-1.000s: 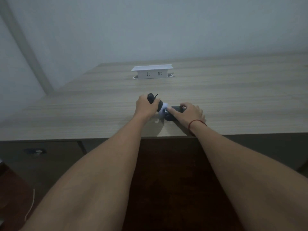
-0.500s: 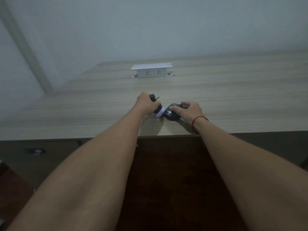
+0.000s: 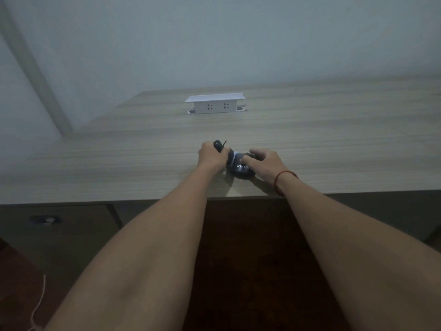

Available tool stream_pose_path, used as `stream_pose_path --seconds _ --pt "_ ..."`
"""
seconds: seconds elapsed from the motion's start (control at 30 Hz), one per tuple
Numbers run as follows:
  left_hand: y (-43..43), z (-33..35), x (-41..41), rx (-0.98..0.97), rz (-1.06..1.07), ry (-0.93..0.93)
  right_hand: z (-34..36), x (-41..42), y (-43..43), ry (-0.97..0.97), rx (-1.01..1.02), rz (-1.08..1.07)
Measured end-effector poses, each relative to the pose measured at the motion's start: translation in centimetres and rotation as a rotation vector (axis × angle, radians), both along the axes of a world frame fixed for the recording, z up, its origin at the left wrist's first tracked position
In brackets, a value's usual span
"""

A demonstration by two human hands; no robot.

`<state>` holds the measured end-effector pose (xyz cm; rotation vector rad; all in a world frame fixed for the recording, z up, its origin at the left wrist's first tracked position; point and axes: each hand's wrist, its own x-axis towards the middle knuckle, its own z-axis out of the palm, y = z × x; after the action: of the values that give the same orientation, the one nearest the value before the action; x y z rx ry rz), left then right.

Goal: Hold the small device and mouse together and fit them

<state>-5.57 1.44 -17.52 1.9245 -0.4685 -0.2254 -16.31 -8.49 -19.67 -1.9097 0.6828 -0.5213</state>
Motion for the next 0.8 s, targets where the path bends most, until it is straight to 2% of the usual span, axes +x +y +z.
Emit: stream_pose_path --seconds 0.13,0.23,0.3,0.47,0.53,0.67,0.73,0.8 --pt "1.2 0.1 0.2 -0.026 -0.229 0.204 0.0 0.3 -0.2 -0.016 0.020 -0.060" --pt "2.6 0.8 0.6 0.053 -0.342 0.295 0.0 0.6 0.0 -0.003 -0.021 -0.090" --pt "2.6 0.9 0.7 0.048 -0.338 0.282 -0.1 0.6 0.2 -0.003 -0.053 -0.103" --pt "0.3 0.2 -0.3 -0.020 -0.059 0.054 -0.6 0.8 0.6 0.002 -0.104 -0.100" --pt "0.4 0.4 -0.5 0.038 -0.111 0.060 -0.8 1.1 0.6 -0.005 -0.133 -0.117" --pt "2.7 2.0 0.3 0.194 -0.399 0.181 -0.7 1.4 0.6 -0.001 -0.148 -0.166" --pt "3.1 2.3 0.2 0.138 -0.379 0.170 -0.5 1.3 0.6 -0.008 -0.139 -0.156" --pt "2.5 2.1 -0.3 -0.011 -0.246 0.125 -0.2 1.2 0.5 -0.010 -0.094 -0.155"
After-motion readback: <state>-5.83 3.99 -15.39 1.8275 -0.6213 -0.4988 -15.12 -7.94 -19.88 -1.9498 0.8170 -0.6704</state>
